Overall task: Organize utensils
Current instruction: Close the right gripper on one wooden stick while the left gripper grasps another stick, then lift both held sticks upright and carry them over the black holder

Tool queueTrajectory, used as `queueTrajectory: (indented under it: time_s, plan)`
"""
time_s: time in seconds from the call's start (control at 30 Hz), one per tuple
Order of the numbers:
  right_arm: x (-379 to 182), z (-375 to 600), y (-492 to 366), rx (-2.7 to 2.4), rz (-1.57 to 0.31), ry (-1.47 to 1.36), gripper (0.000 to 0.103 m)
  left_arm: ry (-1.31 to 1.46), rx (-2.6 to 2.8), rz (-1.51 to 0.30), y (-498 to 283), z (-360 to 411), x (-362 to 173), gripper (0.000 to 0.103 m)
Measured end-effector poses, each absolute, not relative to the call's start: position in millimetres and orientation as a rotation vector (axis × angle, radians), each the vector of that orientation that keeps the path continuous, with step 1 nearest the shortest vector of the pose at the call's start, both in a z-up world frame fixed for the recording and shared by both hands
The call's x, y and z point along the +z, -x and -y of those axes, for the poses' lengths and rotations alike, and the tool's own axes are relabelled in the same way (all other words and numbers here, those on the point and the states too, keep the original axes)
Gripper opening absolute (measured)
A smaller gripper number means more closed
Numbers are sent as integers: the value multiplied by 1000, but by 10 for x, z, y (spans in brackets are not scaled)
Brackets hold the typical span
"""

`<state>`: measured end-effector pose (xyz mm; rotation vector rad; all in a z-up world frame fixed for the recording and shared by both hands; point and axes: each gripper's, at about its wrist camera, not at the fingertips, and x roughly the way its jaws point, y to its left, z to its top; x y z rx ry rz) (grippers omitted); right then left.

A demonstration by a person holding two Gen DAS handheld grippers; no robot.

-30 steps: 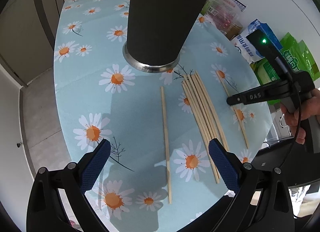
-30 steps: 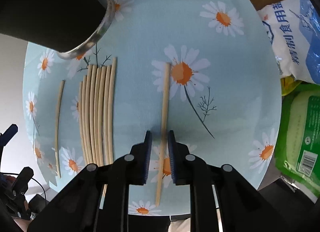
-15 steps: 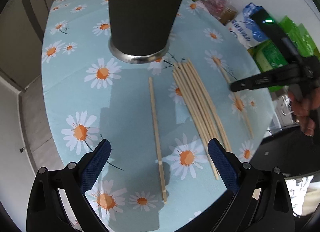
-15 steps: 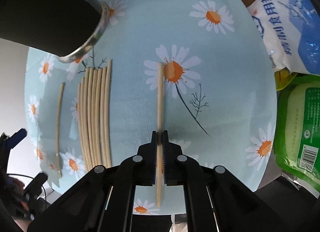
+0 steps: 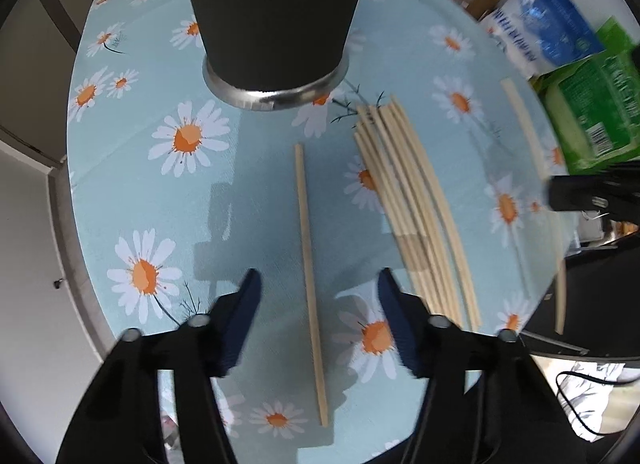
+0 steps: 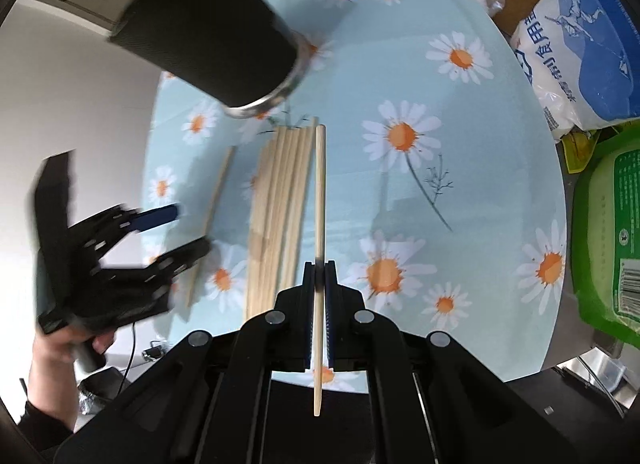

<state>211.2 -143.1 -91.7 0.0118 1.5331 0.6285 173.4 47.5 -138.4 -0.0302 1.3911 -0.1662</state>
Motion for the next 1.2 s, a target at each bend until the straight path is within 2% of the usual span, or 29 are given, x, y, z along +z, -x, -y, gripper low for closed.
queueTrajectory:
  time_s: [0.17, 0.33, 0.4, 0.47, 0.87, 1.2]
  plan:
    - [-804, 1480, -2024, 703, -1511, -39, 6, 24, -125, -1435, -1811, -439, -1513, 32]
    - [-744, 1644, -2042, 736, -1510, -49, 6, 16, -83, -1436, -1826, -430, -1532, 26]
    - [-760, 1687, -2070, 750, -1512, -50, 6, 8, -68, -1438, -1828, -416, -1537, 19]
    - [-790, 1699, -2118, 758, -1516, -52, 6, 8, -62, -1446, -1827, -401, -1546, 5]
    - [-872, 1696, -2373, 839, -1549, -42, 6, 64, 11, -1421, -1780, -367, -1546, 4]
    - [-663, 1389, -2415, 909, -1470, -40, 6, 247, -4, -1178, -1448, -572, -972, 4]
